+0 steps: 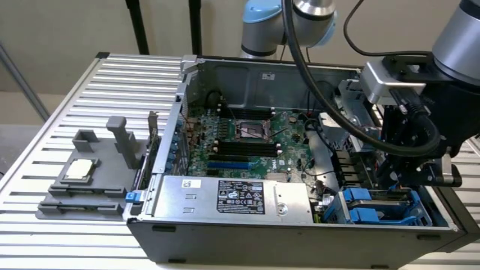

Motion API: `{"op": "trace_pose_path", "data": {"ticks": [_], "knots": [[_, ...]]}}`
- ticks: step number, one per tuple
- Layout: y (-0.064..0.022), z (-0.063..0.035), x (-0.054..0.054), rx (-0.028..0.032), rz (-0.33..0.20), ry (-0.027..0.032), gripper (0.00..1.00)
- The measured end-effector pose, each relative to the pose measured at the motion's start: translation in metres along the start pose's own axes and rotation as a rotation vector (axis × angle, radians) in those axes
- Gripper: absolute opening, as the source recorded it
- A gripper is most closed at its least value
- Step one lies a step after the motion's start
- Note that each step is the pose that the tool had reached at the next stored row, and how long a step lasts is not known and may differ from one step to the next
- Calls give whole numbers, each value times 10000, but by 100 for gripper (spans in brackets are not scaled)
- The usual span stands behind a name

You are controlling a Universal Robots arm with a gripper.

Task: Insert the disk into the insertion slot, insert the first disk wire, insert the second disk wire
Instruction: 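Insert the second disk wire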

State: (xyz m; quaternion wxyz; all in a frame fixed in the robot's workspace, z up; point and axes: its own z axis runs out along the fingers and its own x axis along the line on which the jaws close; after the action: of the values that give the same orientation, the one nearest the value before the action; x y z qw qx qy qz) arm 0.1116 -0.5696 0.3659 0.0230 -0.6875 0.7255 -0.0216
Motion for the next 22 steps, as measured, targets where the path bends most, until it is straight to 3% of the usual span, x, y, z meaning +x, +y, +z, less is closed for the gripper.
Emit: {"op": "trace_pose_path", "data": {"ticks": [4, 8, 16, 22], "knots": [[4, 49, 0, 110, -1, -76, 16], [8, 106, 0, 176, -2, -119, 16], [13, 193, 1, 255, -22, -147, 16], [4, 204, 0, 269, -33, -152, 16]]}}
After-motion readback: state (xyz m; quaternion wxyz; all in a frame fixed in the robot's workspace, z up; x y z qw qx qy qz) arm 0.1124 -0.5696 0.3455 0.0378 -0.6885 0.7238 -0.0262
